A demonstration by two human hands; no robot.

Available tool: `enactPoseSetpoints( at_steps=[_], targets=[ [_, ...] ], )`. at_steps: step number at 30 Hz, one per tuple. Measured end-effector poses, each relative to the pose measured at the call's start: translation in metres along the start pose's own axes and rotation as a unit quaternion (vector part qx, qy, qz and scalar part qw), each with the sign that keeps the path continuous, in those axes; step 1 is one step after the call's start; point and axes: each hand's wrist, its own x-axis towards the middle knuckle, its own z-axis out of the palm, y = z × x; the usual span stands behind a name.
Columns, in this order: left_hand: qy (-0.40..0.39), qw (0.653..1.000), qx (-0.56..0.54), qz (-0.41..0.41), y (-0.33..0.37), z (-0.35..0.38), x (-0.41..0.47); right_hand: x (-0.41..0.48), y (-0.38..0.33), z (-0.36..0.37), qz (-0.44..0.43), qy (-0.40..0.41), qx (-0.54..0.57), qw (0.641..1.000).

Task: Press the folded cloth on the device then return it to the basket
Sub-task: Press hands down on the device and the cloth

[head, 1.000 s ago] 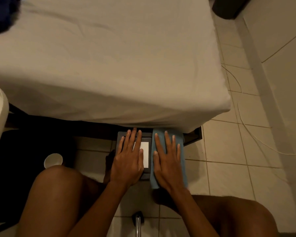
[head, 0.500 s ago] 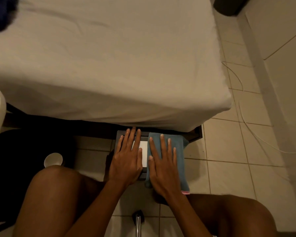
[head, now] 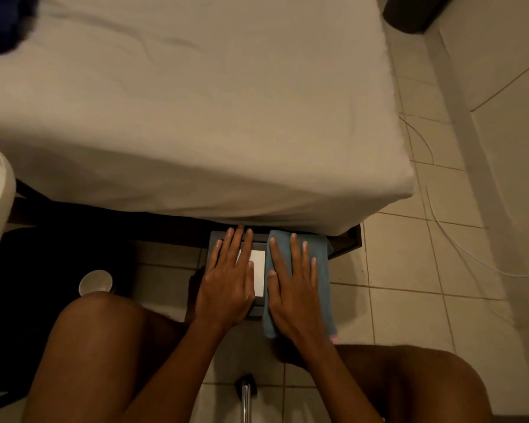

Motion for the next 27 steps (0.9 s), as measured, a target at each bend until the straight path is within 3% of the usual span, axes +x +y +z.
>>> enactPoseSetpoints(
  at_steps=[27],
  targets=[
    [0.001, 1.000, 0.016, 0.001, 0.002, 0.000, 0.000, 0.004, 0.001, 0.010, 0.000, 0.014, -0.013, 1.000]
  ],
)
